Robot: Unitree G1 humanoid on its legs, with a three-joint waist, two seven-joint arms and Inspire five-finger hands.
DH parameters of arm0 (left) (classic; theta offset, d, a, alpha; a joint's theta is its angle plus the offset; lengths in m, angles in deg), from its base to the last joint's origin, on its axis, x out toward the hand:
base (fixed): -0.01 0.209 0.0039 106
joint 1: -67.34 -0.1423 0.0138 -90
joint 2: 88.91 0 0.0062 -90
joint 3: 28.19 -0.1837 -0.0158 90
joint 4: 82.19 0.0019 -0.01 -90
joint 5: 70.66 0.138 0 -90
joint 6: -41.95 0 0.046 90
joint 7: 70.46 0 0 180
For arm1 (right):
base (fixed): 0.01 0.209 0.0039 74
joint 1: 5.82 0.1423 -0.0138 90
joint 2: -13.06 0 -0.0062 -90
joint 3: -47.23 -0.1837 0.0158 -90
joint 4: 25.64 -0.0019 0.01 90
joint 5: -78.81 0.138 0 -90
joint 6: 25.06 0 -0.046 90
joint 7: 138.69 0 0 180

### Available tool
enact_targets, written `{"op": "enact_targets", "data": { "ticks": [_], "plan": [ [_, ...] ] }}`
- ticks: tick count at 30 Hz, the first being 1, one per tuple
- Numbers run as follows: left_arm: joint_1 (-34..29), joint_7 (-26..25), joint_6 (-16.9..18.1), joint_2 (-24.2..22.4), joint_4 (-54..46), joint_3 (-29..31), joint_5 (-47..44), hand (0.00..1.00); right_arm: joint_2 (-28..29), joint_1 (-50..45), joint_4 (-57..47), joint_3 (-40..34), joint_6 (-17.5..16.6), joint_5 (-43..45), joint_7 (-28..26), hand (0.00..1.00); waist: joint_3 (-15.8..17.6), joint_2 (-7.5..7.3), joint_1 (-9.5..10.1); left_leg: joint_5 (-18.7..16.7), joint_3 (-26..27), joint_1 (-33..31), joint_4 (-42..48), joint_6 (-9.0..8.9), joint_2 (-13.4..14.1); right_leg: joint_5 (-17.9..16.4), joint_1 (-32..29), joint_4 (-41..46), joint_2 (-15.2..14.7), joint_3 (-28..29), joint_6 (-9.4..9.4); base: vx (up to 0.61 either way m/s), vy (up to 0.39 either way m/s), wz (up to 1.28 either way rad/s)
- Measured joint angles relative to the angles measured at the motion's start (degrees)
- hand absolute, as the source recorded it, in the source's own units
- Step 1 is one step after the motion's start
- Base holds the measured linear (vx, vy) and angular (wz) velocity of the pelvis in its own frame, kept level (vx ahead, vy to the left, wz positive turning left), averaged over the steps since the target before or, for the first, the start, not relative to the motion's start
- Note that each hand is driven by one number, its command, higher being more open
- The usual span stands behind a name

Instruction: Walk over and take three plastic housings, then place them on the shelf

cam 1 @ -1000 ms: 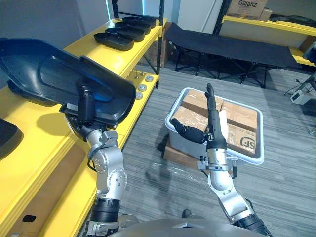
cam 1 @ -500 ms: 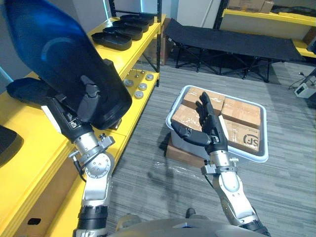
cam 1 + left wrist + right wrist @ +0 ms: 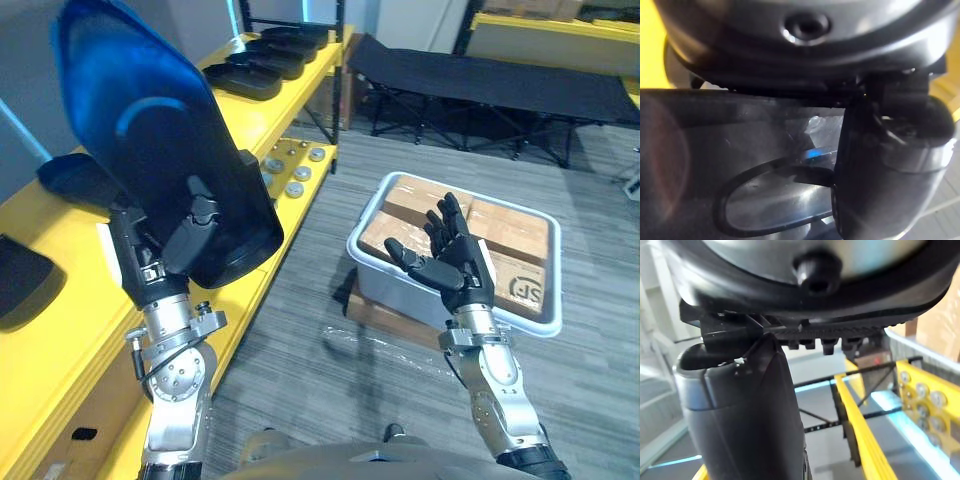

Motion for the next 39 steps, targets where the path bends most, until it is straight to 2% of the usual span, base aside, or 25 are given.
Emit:
{"op": "enact_targets", "data": {
  "ticks": [2,5,9,13,16,18,21,24,28,32,39],
  "plan": [
    [-0.54,0.54,0.61,-1.17,-2.84,3.14,-0.06,0.0,0.17,0.63,0.62,2.98,0.01,-0.12,-1.74,1.0,0.11,0.22,1.96,0.66,-2.63,-1.06,-0.19,-0.03,-0.28,-0.29,0.62,0.0,0.0,-2.63,0.07,0.0,-0.027,0.58],
    [-2.85,1.68,1.23,-2.76,-4.94,6.96,-1.14,0.0,-0.07,3.79,2.48,5.61,0.11,-4.94,-3.48,1.0,0.14,0.17,3.88,1.75,-5.5,-1.03,-1.05,-0.44,-0.73,-0.87,2.15,0.09,-0.08,-5.59,0.49,0.02,-0.028,0.54],
    [-7.47,4.29,1.26,-3.07,-4.86,12.15,-1.36,0.0,-2.13,10.45,2.74,6.26,0.11,-5.94,-5.04,1.0,0.35,-0.2,7.16,2.22,-8.85,-1.05,-1.14,-0.62,-1.27,-2.22,4.03,0.57,-0.17,-8.95,0.73,0.0,-0.016,0.45],
    [-9.38,8.38,1.28,-3.1,-4.67,14.68,-4.5,0.0,-2.33,12.37,2.74,5.81,0.75,-5.06,-4.99,1.0,1.13,-0.7,8.15,2.84,-11.95,-1.13,-0.66,-0.1,-2.29,-5.76,5.22,5.44,-1.57,-12.51,1.07,0.03,-0.012,0.5],
    [-9.22,13.14,2.31,-3.11,-4.68,14.54,-6.87,0.0,-2.09,11.26,2.74,5.09,1.38,-5.21,-4.72,1.0,1.83,-0.32,8.12,3.67,-12.23,-3.01,-0.01,1.35,-3.36,-7.1,6.77,5.42,-2.34,-16.48,1.21,-0.03,-0.005,0.64],
    [-9.22,16.21,3.62,-3.19,-4.69,14.06,-8.46,0.0,-2.04,10.36,2.75,4.98,1.4,-5.58,-3.85,1.0,2.17,0.12,8.83,4.07,-12.32,-3.73,-0.15,1.71,-3.72,-7.18,6.73,5.56,-2.63,-17.25,1.34,-0.01,0.022,0.4],
    [-9.19,19.51,4.81,-3.11,-4.69,13.57,-10.81,0.0,-1.99,10.14,2.72,4.96,1.39,-7.56,-3.85,1.0,2.46,0.33,8.54,4.13,-12.33,-4.1,-0.06,1.95,-4.94,-8.47,6.5,7.43,-3.92,-16.85,2.21,0.0,0.039,0.26],
    [-8.31,21.58,5.09,-3.03,-4.68,10.14,-13.8,0.0,-0.45,7.08,1.18,3.61,1.35,-7.57,-4.02,1.0,2.34,-0.71,6.79,4.59,-12.49,-4.9,0.15,1.93,-6.66,-12.23,4.87,11.62,-4.16,-10.53,1.75,0.01,0.001,0.46],
    [-5.62,21.16,5.11,-2.35,-4.12,6.39,-13.5,0.0,0.32,5.56,1.13,3.51,1.31,-7.62,-4.58,1.0,2.67,-1.66,5.58,5.37,-12.63,-5.59,0.92,1.59,-7.72,-12.47,4.37,12.89,-4.62,-7.05,2.04,0.03,0.0,0.3],
    [-5.13,20.81,5.09,-1.47,-4.13,5.16,-12.79,0.0,1.3,5.59,1.13,3.72,0.89,-7.69,-6.95,1.0,2.85,-1.58,5.65,5.32,-9.13,-5.8,2.05,1.58,-6.33,-11.7,4.52,10.72,-3.4,-5.21,2.2,-0.03,-0.011,-0.17],
    [-6.18,18.0,5.08,-2.02,-3.24,5.1,-12.54,0.0,0.71,5.26,1.11,4.64,-0.14,-7.7,-10.47,1.0,4.64,-0.6,4.47,4.58,-7.62,-5.92,3.21,1.91,-4.3,-12.0,4.35,10.97,-1.7,-4.14,0.97,-0.11,-0.023,-0.09]
  ]
}}
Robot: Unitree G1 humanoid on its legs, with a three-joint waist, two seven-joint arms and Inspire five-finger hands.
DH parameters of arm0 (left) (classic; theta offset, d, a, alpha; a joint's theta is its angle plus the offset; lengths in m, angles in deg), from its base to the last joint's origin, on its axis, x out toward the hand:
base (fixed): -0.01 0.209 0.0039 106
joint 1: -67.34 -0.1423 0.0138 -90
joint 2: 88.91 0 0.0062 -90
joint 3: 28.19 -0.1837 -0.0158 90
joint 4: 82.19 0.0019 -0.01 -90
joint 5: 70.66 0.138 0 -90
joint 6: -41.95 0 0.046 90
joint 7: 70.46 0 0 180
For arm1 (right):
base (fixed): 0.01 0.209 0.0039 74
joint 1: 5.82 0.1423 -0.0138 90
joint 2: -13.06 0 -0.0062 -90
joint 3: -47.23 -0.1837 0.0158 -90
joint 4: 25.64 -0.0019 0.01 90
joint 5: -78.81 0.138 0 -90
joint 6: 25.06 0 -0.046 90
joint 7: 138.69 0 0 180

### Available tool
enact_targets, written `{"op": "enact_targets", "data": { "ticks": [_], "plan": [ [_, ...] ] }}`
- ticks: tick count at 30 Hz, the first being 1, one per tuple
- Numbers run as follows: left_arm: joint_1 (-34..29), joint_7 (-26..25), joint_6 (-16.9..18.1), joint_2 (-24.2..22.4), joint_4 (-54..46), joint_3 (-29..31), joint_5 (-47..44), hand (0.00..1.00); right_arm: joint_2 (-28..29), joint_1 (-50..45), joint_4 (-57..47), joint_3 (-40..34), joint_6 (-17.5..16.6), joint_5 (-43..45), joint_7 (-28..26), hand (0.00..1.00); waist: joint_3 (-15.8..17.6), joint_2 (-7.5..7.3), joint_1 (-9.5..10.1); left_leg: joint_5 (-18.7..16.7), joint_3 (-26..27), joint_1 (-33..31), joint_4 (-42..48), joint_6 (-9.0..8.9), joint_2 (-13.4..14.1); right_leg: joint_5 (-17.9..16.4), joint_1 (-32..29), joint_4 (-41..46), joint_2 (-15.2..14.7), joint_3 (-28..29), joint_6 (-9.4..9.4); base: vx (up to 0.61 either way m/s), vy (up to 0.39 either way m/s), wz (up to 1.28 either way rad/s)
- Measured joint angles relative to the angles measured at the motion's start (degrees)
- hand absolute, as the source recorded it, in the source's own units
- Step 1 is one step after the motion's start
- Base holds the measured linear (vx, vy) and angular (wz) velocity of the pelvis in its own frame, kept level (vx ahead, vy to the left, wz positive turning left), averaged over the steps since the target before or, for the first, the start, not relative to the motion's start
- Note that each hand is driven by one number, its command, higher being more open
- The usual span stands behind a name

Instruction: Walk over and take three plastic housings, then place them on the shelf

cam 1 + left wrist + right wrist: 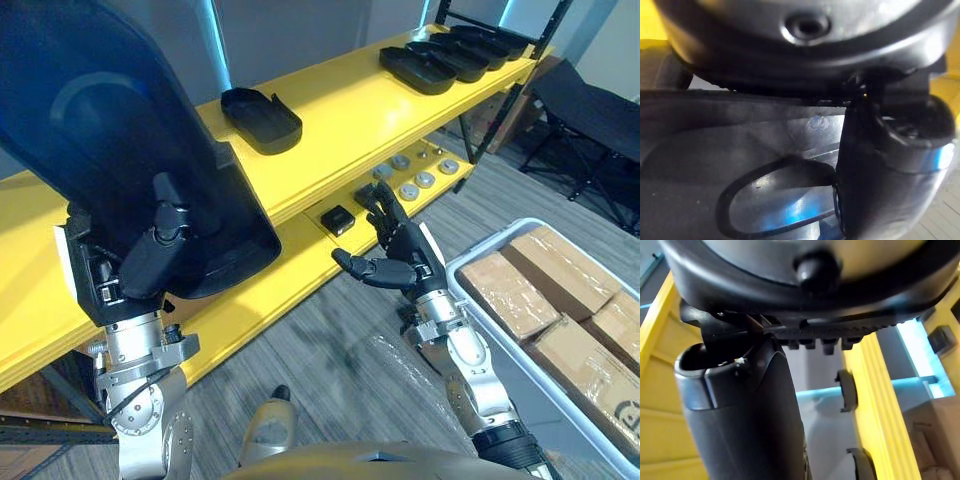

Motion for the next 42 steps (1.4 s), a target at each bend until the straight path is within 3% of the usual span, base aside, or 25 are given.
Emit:
{"op": "enact_targets", "data": {
  "ticks": [6,9,13,15,19,23,28,33,40,41,42],
  "plan": [
    [-1.45,-3.25,-0.22,-0.04,0.26,0.04,0.12,0.0,-1.17,-0.12,0.0,2.35,-2.32,-0.02,-0.69,1.0,0.89,1.09,1.0,-2.3,0.6,-2.87,5.61,0.51,0.17,-1.15,-1.71,3.26,-0.34,0.58,-0.14,-0.04,0.013,-0.01],
    [-2.69,-5.24,-0.56,-0.05,0.26,0.62,0.23,0.0,-0.6,1.45,0.0,5.03,-2.91,0.0,0.56,1.0,0.98,0.79,1.99,-2.71,0.32,-3.03,5.83,0.68,-0.33,-1.67,-1.65,4.02,-0.8,0.23,0.19,0.0,-0.001,0.09],
    [-2.75,-6.83,-1.48,-0.01,0.26,1.28,2.62,0.0,-0.34,4.86,0.01,7.91,-4.1,-0.12,1.93,1.0,0.89,0.68,2.71,-0.4,-2.34,-3.72,2.72,0.86,-2.14,-2.08,-1.56,3.78,-1.86,-3.08,0.39,0.0,-0.011,0.44],
    [-2.59,-6.46,-2.25,-0.07,0.34,1.27,2.37,0.0,0.3,6.4,0.23,8.25,-4.1,-2.26,3.46,1.0,0.88,0.72,2.9,2.88,-5.02,-4.41,0.27,0.74,-3.53,-2.09,-0.83,3.42,-2.23,-6.61,0.41,0.04,-0.033,0.87],
    [-2.32,-3.85,-4.04,-0.59,1.78,1.26,1.6,0.0,0.49,6.49,2.83,8.27,-4.02,-5.04,4.47,1.0,1.05,0.95,3.06,5.84,-4.25,-3.53,-1.74,2.04,-4.57,-2.4,2.7,1.76,-1.9,-9.15,0.48,0.01,-0.028,0.81],
    [-4.79,-3.3,-4.36,-2.39,1.91,1.74,-0.4,0.0,0.6,5.79,4.76,8.48,-3.99,-6.89,4.3,1.0,1.24,1.8,3.98,5.6,-1.52,-2.59,-2.24,2.33,-3.49,-3.08,3.24,1.11,-1.0,-7.53,0.23,-0.1,-0.002,-0.03],
    [-2.94,-1.38,-4.25,-1.26,3.0,0.49,-0.82,0.0,0.57,0.93,4.68,7.22,-4.1,-6.86,7.7,1.0,1.18,1.25,1.37,6.18,3.95,-3.86,-3.1,3.43,-3.11,-3.35,1.94,1.23,-1.03,-4.24,0.57,-0.05,0.038,0.13],
    [1.47,0.56,-4.08,0.22,4.14,-2.49,-3.48,0.0,0.81,0.88,4.53,5.42,-4.21,-8.12,10.08,1.0,1.44,1.42,0.5,6.99,6.21,-5.03,-0.96,4.42,-2.84,-3.12,-0.02,3.1,-1.22,0.3,0.24,0.0,0.058,-0.12],
    [1.87,3.61,-1.57,0.13,4.14,-5.11,-9.05,0.0,0.69,-3.06,-0.27,1.34,-6.78,-10.15,11.89,1.0,2.91,3.01,-1.83,5.75,10.58,-4.16,-1.86,4.06,-0.92,-4.07,-3.83,7.1,-1.18,3.86,0.08,-0.13,0.016,-0.23],
    [2.22,3.34,-1.2,0.21,4.16,-5.14,-9.02,0.0,0.82,-3.61,-0.32,0.33,-7.44,-10.1,11.89,1.0,3.51,1.88,-2.33,4.77,12.23,-4.84,-1.18,4.15,-0.79,-4.28,-4.95,7.22,-2.07,5.1,-0.31,-0.1,0.09,-0.11],
    [2.73,3.05,-0.71,0.32,4.19,-5.14,-8.87,0.0,0.87,-3.81,-0.38,-0.6,-7.83,-10.07,11.88,1.0,3.9,1.75,-2.51,2.07,13.3,-6.77,4.74,5.79,-0.71,-4.33,-6.05,8.39,-2.64,5.66,-0.36,-0.09,0.11,-0.26]
  ]
}}
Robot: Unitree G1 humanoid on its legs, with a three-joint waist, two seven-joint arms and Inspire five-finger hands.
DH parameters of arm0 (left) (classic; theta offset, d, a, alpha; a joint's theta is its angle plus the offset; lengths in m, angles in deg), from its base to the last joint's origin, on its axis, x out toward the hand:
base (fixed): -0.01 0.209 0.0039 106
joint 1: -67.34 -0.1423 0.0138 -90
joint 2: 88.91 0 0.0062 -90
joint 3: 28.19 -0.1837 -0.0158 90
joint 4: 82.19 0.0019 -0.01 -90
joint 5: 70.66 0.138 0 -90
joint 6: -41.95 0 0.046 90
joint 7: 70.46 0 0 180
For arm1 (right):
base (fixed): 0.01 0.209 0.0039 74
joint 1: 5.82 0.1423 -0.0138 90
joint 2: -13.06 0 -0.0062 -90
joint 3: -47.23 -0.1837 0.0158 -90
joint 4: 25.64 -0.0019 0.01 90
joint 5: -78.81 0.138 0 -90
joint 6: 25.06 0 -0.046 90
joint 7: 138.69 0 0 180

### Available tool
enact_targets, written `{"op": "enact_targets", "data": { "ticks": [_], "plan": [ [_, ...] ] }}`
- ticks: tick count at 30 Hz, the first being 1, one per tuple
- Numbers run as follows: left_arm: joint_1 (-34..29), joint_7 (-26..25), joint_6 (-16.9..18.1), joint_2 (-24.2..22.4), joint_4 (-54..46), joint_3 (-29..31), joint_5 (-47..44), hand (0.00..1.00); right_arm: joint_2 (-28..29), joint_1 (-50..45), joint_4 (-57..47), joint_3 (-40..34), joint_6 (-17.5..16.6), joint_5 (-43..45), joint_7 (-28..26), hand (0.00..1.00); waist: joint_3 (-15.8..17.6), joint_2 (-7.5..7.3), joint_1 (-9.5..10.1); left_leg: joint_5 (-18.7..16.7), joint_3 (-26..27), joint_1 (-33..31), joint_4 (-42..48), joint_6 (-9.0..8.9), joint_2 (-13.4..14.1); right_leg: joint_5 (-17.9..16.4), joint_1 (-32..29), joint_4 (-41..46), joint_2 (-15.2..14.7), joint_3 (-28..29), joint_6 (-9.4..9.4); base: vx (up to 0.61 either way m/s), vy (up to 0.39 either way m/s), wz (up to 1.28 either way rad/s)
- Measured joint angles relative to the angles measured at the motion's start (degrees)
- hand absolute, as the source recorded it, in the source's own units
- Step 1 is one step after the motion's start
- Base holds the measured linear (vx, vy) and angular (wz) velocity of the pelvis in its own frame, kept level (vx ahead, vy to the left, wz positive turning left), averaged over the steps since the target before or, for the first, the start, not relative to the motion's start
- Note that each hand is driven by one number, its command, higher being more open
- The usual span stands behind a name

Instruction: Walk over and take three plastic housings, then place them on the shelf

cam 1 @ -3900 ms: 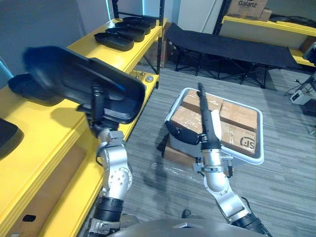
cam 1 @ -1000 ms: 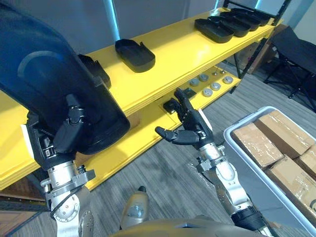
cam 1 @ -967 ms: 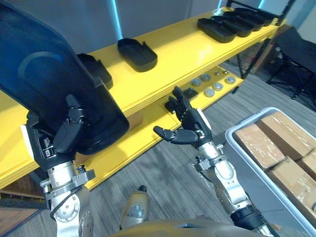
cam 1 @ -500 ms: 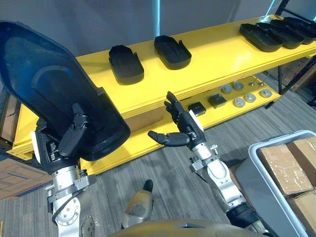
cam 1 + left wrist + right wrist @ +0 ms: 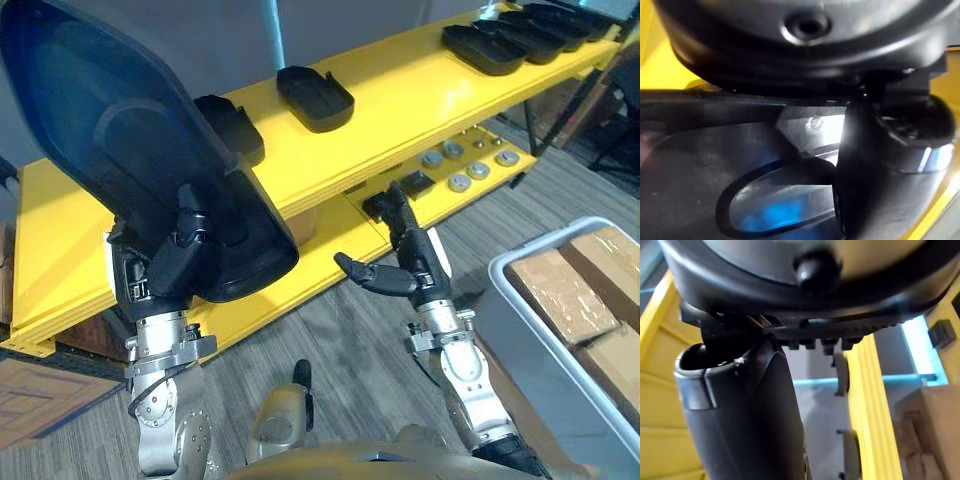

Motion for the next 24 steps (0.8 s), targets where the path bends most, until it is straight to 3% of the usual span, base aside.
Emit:
{"op": "enact_targets", "data": {
  "ticks": [1,5,7,8,9,10,11,12,14,15,16,18,19,21,22,23,24],
  "plan": [
    [-0.14,-0.44,0.94,0.17,-0.02,0.02,0.15,0.0,-0.16,-0.09,-0.08,-0.98,-0.39,0.02,0.3,1.0,0.13,1.16,0.09,-4.75,0.64,-0.81,6.17,0.06,0.38,-0.96,-1.16,2.69,0.57,1.27,0.54,-0.06,0.109,-0.26],
    [-0.26,-2.35,1.17,0.49,0.27,0.09,0.36,0.0,0.37,-1.13,-1.72,-1.1,-1.33,-0.05,1.05,1.0,1.2,-0.05,-0.11,-9.17,1.57,-3.82,12.66,-0.08,-0.14,-3.88,-3.72,8.19,-1.28,2.76,1.27,0.01,0.097,-0.06],
    [-0.59,-2.22,0.51,0.37,0.18,0.88,0.52,0.0,1.99,-1.11,-2.29,-0.59,-1.92,0.05,1.25,1.0,1.91,-1.74,0.44,-12.21,2.52,-3.93,17.23,0.65,-1.48,-5.32,-2.47,8.32,-3.65,2.28,2.76,0.05,0.135,0.25],
    [-0.71,-2.12,0.3,0.36,0.05,1.02,0.68,0.0,2.2,-1.23,-2.77,-0.6,-1.95,0.06,1.46,1.0,1.66,-1.03,0.84,-14.15,2.98,-4.03,21.11,1.78,-1.33,-5.74,-1.46,8.71,-3.59,2.12,3.34,0.12,0.164,0.17],
    [-1.14,-2.08,0.09,0.68,-0.34,1.91,1.51,0.0,2.68,-1.59,-3.96,-0.44,-2.26,0.02,2.27,1.0,1.35,-0.41,1.25,-19.77,2.78,-3.08,23.2,2.65,-1.11,-7.19,-1.13,13.5,-3.33,2.8,3.92,0.17,0.097,0.27],
    [-0.93,-2.3,-0.52,1.15,-0.31,3.63,2.58,0.0,4.09,-1.2,-4.37,0.45,-2.55,0.04,3.09,1.0,0.97,-1.9,1.14,-21.32,2.46,-3.07,24.6,2.94,-2.14,-6.61,-6.14,28.36,-3.74,5.97,4.51,0.21,0.062,0.35],
    [-1.09,-2.41,-1.14,1.19,-0.31,4.24,2.66,0.0,4.75,-1.0,-4.36,0.78,-2.55,0.04,3.39,1.0,0.63,-2.99,1.16,-21.49,2.42,-2.8,24.51,3.06,-2.55,-4.76,-8.32,34.0,-3.6,6.6,5.08,0.24,-0.006,0.45],
    [-1.9,-2.72,-2.18,1.13,-0.28,4.94,2.64,0.0,5.62,-0.79,-4.36,1.5,-2.58,0.0,3.81,1.0,0.26,-3.92,1.51,-21.45,2.14,-1.75,23.32,3.31,-3.76,-0.11,-9.87,37.93,-3.81,6.29,2.45,0.29,-0.014,0.29],
    [-3.93,-3.11,-2.47,0.96,-0.3,5.47,2.64,0.0,6.61,1.02,-4.12,2.28,-2.63,-0.31,4.79,1.0,0.53,-3.38,1.77,-20.18,1.04,2.04,18.5,4.14,-4.44,10.82,-11.83,41.09,-4.36,6.1,-0.1,0.31,-0.01,0.22],
    [-4.0,-3.11,-2.53,0.9,-0.31,5.43,2.65,0.0,6.63,1.26,-4.12,2.25,-2.7,-0.69,4.99,1.0,0.5,-2.96,1.56,-19.44,0.21,3.16,16.84,4.2,-4.4,9.55,-11.8,41.0,-4.42,5.33,-1.15,0.26,-0.009,0.36],
    [-3.85,-3.15,-2.53,0.9,-0.66,5.53,2.58,0.0,6.79,1.97,-4.16,2.28,-2.83,-1.23,5.34,1.0,0.27,-2.5,1.11,-18.12,-1.12,4.36,14.72,3.77,-4.38,5.74,-11.91,39.31,-4.33,3.85,-2.62,0.26,-0.035,0.55],
    [-1.58,-3.26,-2.52,1.65,-1.48,5.63,2.17,0.0,5.17,5.81,-4.18,1.96,-3.43,-2.5,6.32,1.0,0.04,-1.68,0.4,-16.33,-4.44,7.39,9.44,2.74,-4.12,0.31,-12.62,26.05,-0.62,3.92,-2.82,0.27,-0.08,0.65],
    [-0.53,-3.44,-2.52,2.21,-1.45,5.45,1.98,0.0,4.46,6.82,-4.21,1.55,-3.83,-3.08,6.65,1.0,0.0,-1.58,0.14,-16.0,-5.43,8.02,8.4,2.49,-4.12,0.15,-12.81,22.06,0.85,5.81,-2.96,0.21,-0.132,0.95],
    [4.44,-3.72,-2.52,4.04,-0.83,4.13,1.82,0.0,1.68,8.68,-6.13,-1.05,-5.63,-5.18,8.29,1.0,-0.54,-1.38,-1.53,-15.78,-10.33,8.05,8.13,1.56,-4.71,1.14,-13.62,12.81,5.43,14.92,-1.4,0.21,-0.198,1.47],
    [6.84,-4.18,-2.48,4.9,-0.74,2.71,1.43,0.0,0.52,8.73,-9.21,-3.27,-6.15,-5.79,9.17,1.0,-1.37,-2.27,-2.37,-16.02,-13.84,8.1,8.36,0.39,-5.97,4.14,-13.19,7.26,5.69,16.69,0.07,0.22,-0.265,1.45],
    [7.08,-4.39,-2.42,5.11,-0.84,2.4,1.39,0.0,0.36,8.78,-10.69,-3.92,-6.17,-5.79,9.32,1.0,-1.95,-2.97,-2.41,-16.33,-14.64,8.1,8.42,-0.31,-6.48,7.8,-12.87,4.58,5.33,16.54,-0.64,0.29,-0.387,1.3],
    [7.08,-4.62,-2.38,4.85,-0.88,2.0,1.38,0.0,-0.08,9.02,-12.98,-4.82,-6.52,-5.62,9.34,1.0,-2.66,-3.3,-2.46,-17.32,-15.98,7.97,9.12,-1.83,-6.7,8.25,-11.49,2.51,4.92,15.29,0.13,0.25,-0.333,0.77]
  ]
}}
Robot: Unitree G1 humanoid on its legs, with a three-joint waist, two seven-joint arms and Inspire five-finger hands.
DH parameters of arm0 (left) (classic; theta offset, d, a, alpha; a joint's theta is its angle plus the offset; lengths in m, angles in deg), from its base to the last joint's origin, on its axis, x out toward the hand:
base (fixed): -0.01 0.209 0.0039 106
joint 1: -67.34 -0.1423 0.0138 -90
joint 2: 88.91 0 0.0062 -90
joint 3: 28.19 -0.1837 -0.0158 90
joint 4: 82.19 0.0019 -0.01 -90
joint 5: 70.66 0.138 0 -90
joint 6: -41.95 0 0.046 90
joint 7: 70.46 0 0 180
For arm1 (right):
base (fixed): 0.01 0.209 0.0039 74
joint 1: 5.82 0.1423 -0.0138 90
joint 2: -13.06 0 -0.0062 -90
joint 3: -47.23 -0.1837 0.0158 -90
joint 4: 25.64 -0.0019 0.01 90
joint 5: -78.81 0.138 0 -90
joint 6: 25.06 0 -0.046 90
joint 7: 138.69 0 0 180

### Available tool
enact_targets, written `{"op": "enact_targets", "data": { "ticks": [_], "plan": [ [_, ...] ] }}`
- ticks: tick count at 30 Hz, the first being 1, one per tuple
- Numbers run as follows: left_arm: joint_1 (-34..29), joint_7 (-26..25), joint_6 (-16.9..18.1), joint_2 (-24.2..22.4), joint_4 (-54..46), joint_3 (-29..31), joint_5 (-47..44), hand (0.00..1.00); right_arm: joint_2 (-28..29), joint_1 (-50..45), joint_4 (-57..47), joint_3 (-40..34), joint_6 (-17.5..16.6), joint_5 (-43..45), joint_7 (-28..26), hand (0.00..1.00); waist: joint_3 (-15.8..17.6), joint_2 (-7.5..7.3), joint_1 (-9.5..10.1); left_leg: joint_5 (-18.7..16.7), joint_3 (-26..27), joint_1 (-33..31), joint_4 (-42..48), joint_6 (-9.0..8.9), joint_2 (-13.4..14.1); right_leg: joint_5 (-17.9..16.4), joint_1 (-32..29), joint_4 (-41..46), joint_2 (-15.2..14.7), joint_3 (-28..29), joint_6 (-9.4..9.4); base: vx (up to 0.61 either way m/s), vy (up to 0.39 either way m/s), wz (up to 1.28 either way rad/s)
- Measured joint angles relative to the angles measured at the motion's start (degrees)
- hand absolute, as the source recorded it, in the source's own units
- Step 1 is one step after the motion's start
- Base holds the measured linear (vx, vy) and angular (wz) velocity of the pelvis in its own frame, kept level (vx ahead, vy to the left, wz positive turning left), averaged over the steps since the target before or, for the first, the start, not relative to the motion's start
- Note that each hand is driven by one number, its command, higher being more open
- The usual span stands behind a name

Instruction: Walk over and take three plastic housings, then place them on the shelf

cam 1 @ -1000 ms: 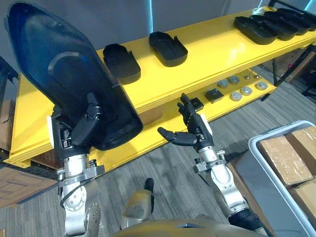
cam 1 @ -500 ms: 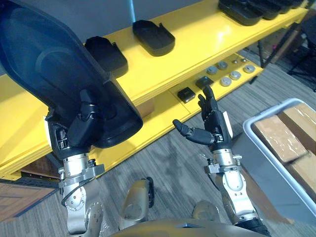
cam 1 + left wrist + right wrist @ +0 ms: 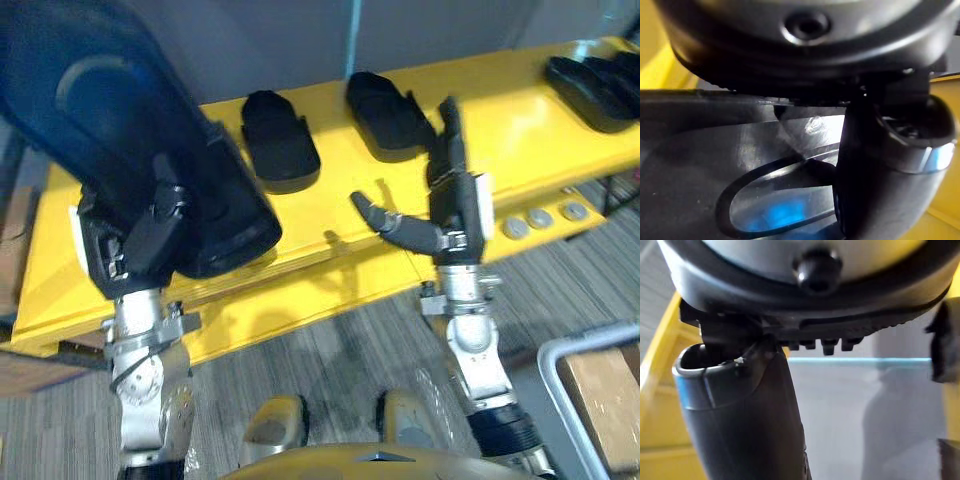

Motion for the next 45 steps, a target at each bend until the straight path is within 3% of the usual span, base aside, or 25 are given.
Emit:
{"op": "enact_targets", "data": {
  "ticks": [1,3,5,8,13,16,20,23,24,25,27,29,30,31,32,33,34,35,36,37,38,39,41,42,45],
  "plan": [
    [-1.15,-0.08,-0.09,-1.54,-0.03,-0.72,0.01,0.0,-1.16,0.6,-2.22,-1.16,-0.93,0.28,-0.26,1.0,-1.29,2.03,0.18,-0.75,-1.33,-0.47,0.22,-1.27,2.31,-0.2,2.32,-3.58,1.54,-2.85,-0.24,0.23,-0.318,0.67],
    [-2.46,0.48,-0.56,-2.69,-0.03,-1.07,-0.04,0.0,-2.67,1.03,-4.94,-2.91,-1.92,2.39,-1.36,1.0,-2.34,3.67,0.24,-0.16,-1.19,0.03,-1.92,-2.63,5.31,0.62,4.93,-7.01,3.57,-6.06,-1.59,0.17,-0.238,0.62],
    [-2.66,1.17,-1.16,-3.16,-0.02,-1.09,-0.38,0.0,-3.09,1.37,-6.07,-5.19,-2.21,4.68,-2.64,1.0,-2.86,3.73,0.13,2.06,1.64,0.7,-5.06,-3.39,6.94,0.51,6.0,-8.19,3.83,-8.12,-2.36,0.11,-0.199,0.53],
    [-2.52,2.73,-1.21,-4.57,-0.03,-1.57,-0.5,0.0,-2.73,0.26,-6.22,-8.12,-2.2,7.15,-3.43,1.0,-2.95,3.79,-0.22,5.8,7.91,2.89,-9.9,-2.89,7.78,0.31,8.94,-9.89,2.83,-11.16,-2.69,0.06,-0.11,0.44],
    [-1.73,2.98,-1.08,-5.13,-0.08,-2.47,0.67,0.0,-0.74,-1.55,-6.22,-8.64,-2.22,8.99,-6.02,1.0,-4.18,3.81,-0.07,9.84,8.93,5.02,-15.92,-2.51,6.88,0.53,11.11,-11.85,1.55,-14.4,-2.84,-0.02,-0.012,0.35],
    [-1.77,2.99,-1.08,-5.11,-0.63,-2.41,0.84,0.0,1.35,-2.54,-6.22,-8.33,-2.18,9.07,-7.21,1.0,-4.43,3.72,0.15,10.72,9.25,4.95,-17.27,-2.38,6.7,0.75,11.11,-12.03,1.17,-14.96,-2.76,-0.06,0.015,0.14],
    [-4.44,2.98,-1.08,-5.22,-1.17,-2.25,1.25,0.0,2.67,-5.1,-6.08,-7.38,-1.26,12.46,-9.91,1.0,-4.86,3.69,0.0,9.19,10.63,3.37,-13.55,-1.43,6.69,-0.2,10.44,-9.76,0.51,-14.72,-2.62,-0.05,0.04,0.01],
    [-6.13,2.95,-1.14,-5.38,-1.1,-1.47,1.31,0.0,2.58,-6.11,-3.21,-7.47,-0.36,13.86,-12.83,1.0,-4.06,2.49,-0.67,9.64,13.29,0.96,-8.45,-2.46,5.23,-2.17,9.57,-6.78,-2.77,-14.68,-2.74,-0.07,0.098,0.22],
    [-6.04,2.94,-1.05,-5.66,-1.03,-1.33,1.43,0.0,2.81,-6.13,-2.12,-7.41,0.11,14.65,-13.71,1.0,-3.1,1.37,-1.36,8.36,16.18,-1.68,-3.93,-0.72,6.0,-2.15,10.1,-6.42,-4.73,-15.62,-2.26,-0.09,0.133,0.35],
    [-5.77,2.38,-0.86,-5.69,-0.61,-1.28,2.45,0.0,2.9,-5.93,-1.87,-7.49,0.75,14.75,-13.75,1.0,-2.62,1.68,-1.66,7.66,18.43,-3.28,-1.77,-0.83,9.39,-2.63,10.47,-5.41,-6.09,-15.92,-1.78,-0.1,0.177,0.33],
    [-4.82,1.82,0.17,-5.81,2.74,-1.3,5.38,0.0,2.78,-5.63,-1.8,-7.02,0.76,15.24,-13.86,1.0,-2.41,1.8,-2.05,8.46,19.1,-3.97,-2.72,-2.03,13.18,-3.64,10.32,-3.33,-9.41,-15.61,-0.2,-0.04,0.229,0.15],
    [-3.56,1.2,0.22,-5.78,6.27,-1.34,8.1,0.0,1.93,-3.66,-0.69,-6.05,0.77,16.73,-14.0,1.0,-2.44,2.44,-2.87,8.84,18.48,-3.2,-4.73,-2.75,14.59,-4.87,9.73,-1.07,-13.3,-13.97,2.59,-0.01,0.354,-0.02],
    [-3.53,1.77,0.05,-5.78,7.12,-1.44,9.09,0.0,1.47,-2.47,0.04,-5.94,0.78,17.25,-14.17,1.0,-2.67,3.67,-3.3,8.66,17.62,-2.07,-5.5,-3.09,15.15,-5.08,9.82,-0.86,-14.79,-12.76,4.88,0.02,0.5,-0.14],
    [-3.55,2.42,0.04,-5.79,7.09,-1.57,9.49,0.0,1.1,-2.27,0.07,-6.02,0.77,17.7,-14.16,1.0,-2.84,4.64,-3.41,8.58,17.02,-1.61,-5.8,-3.24,15.34,-5.05,9.81,-0.93,-15.16,-12.25,5.26,0.04,0.697,-0.1],
    [-3.26,4.82,0.01,-5.21,6.53,-1.54,9.59,0.0,0.3,-2.22,0.44,-6.42,0.52,18.5,-14.03,1.0,-3.28,5.68,-3.51,10.64,16.39,-1.12,-6.16,-9.53,15.34,-4.29,10.07,-1.9,-15.89,-11.38,7.35,0.05,0.521,-0.09],
    [-2.72,6.45,-0.21,-3.65,6.41,-1.16,9.49,0.0,1.46,-2.21,1.87,-6.52,0.64,18.55,-13.68,1.0,-2.53,3.51,-3.29,8.34,17.36,-1.08,-3.39,-7.99,12.75,-3.94,11.42,-4.04,-17.78,-9.31,6.81,0.11,0.673,-0.13],
    [-2.23,8.56,-1.79,-1.8,6.23,-0.93,9.41,0.0,1.98,-2.36,3.91,-6.49,1.04,18.41,-13.45,1.0,-2.61,2.84,-2.85,5.66,18.66,-2.31,-0.62,-6.35,11.53,3.69,12.12,-7.73,-18.34,-8.48,3.0,0.09,0.509,-0.27],
    [-1.98,9.26,-2.9,-1.3,6.24,-0.66,9.45,0.0,2.19,-2.32,4.82,-6.29,1.22,18.38,-13.46,1.0,-2.61,2.82,-2.02,5.3,19.73,-2.26,-0.64,-5.65,11.71,7.15,11.22,-7.94,-18.35,-8.72,1.71,0.09,0.584,-0.42],
    [-1.45,10.07,-4.55,-0.25,6.24,-0.37,9.41,0.0,2.79,-2.29,5.44,-6.15,1.7,18.4,-13.62,1.0,-2.7,2.72,-1.05,5.61,21.4,-1.94,-1.56,-4.43,11.88,11.7,9.82,-8.55,-18.32,-10.69,-0.91,0.05,0.379,-0.41],
    [-0.97,10.71,-5.58,0.71,6.24,0.03,9.19,0.0,3.42,-1.98,5.45,-5.83,1.8,18.38,-13.72,1.0,-2.68,2.59,-0.9,5.94,22.37,-1.61,-2.93,-3.44,11.96,13.24,9.2,-8.54,-17.96,-13.33,-1.69,0.1,0.379,-0.26],
    [-0.53,11.14,-6.66,1.5,6.24,0.4,8.76,0.0,3.65,-1.58,5.38,-5.78,1.8,18.18,-13.98,1.0,-2.68,2.61,-1.38,6.56,22.52,-1.2,-4.46,-2.42,11.95,12.03,8.77,-7.54,-15.87,-14.53,-0.27,0.15,0.261,-0.01],
    [0.14,11.31,-7.67,2.28,6.25,0.52,8.7,0.0,3.59,-1.63,4.73,-5.92,1.81,17.92,-14.21,1.0,-2.68,2.62,-1.75,7.31,22.51,-0.26,-6.59,-1.5,11.78,8.6,9.2,-7.32,-11.31,-14.5,1.84,0.16,0.224,0.11],
    [2.49,11.4,-9.17,2.4,6.25,-0.29,8.25,0.0,3.58,-2.53,2.22,-6.79,1.82,17.93,-13.75,1.0,-2.76,2.49,-1.86,8.2,22.17,0.47,-9.04,-0.69,10.91,3.62,10.6,-10.16,-5.24,-15.03,1.81,0.13,0.156,0.18],
    [4.1,11.43,-10.1,2.29,6.21,-1.32,7.07,0.0,3.6,-3.16,0.48,-7.52,1.84,17.96,-13.47,1.0,-2.89,2.26,-1.84,8.54,22.09,0.51,-9.95,-0.23,9.71,3.38,12.18,-14.01,-3.36,-16.19,0.98,0.1,0.119,0.16],
    [5.01,11.4,-13.36,1.61,4.83,-3.71,7.01,0.0,4.16,-4.32,-0.25,-8.32,2.14,17.97,-13.62,1.0,-3.02,2.41,-2.43,8.59,22.11,0.83,-10.83,-0.16,8.43,4.92,14.61,-19.23,-3.31,-15.88,0.59,0.06,0.069,0.07]
  ]
}}
